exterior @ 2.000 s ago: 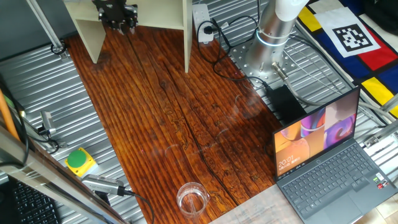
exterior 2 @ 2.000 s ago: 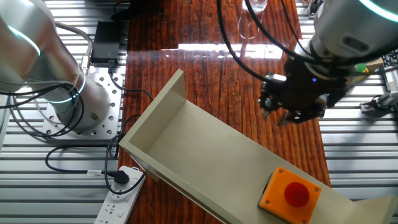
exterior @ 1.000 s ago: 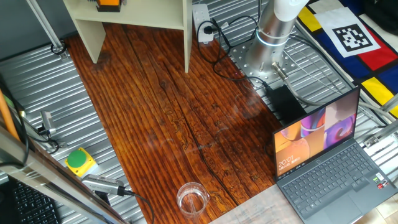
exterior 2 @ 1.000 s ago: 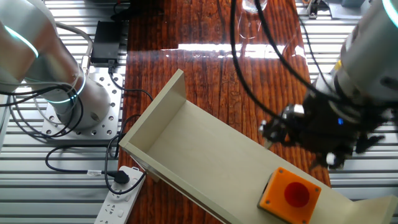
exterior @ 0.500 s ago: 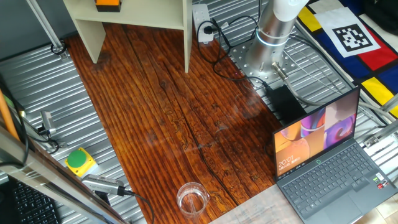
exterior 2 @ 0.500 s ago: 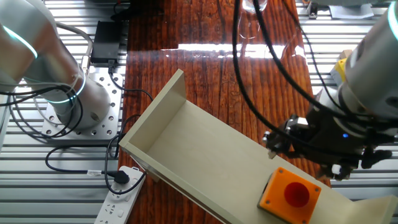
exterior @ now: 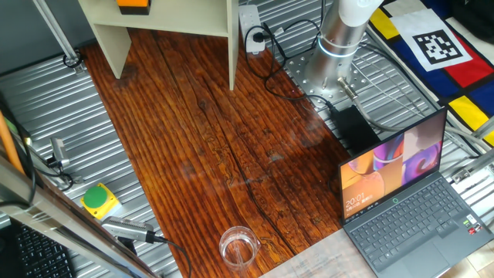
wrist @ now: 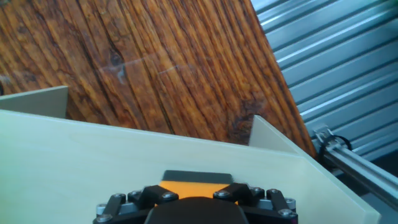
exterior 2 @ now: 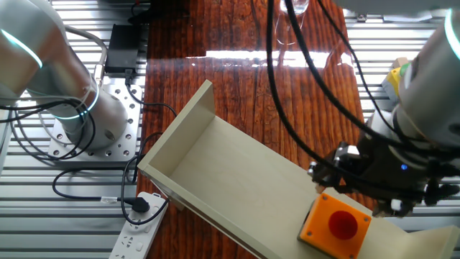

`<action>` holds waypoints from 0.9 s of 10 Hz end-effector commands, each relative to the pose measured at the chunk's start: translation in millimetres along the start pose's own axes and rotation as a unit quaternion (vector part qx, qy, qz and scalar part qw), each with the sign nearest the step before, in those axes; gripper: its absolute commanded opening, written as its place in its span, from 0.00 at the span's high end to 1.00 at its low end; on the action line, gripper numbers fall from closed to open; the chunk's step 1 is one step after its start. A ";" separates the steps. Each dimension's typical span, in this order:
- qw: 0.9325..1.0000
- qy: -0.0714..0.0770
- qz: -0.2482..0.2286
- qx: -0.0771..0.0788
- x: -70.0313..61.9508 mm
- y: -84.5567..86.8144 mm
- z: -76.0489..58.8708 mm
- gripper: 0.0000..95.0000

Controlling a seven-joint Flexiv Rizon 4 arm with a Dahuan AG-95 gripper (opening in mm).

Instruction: Take the object down from the shelf

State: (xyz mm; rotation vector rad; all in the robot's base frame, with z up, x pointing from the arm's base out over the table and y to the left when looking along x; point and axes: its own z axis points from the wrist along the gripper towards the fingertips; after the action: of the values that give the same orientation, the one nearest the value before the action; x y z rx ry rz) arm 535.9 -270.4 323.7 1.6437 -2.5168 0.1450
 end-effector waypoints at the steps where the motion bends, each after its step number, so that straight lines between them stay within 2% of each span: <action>1: 1.000 -0.001 -0.002 0.001 3.0 -1.2 -0.1 0.20; 8: 1.000 -0.002 -0.003 0.005 10.9 -2.6 1.7 0.20; 9: 1.000 0.001 -0.005 0.005 12.0 -2.7 2.3 0.20</action>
State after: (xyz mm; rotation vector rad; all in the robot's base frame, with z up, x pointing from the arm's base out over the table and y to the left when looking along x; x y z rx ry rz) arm 532.6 -283.7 323.7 1.6613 -2.5072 0.1609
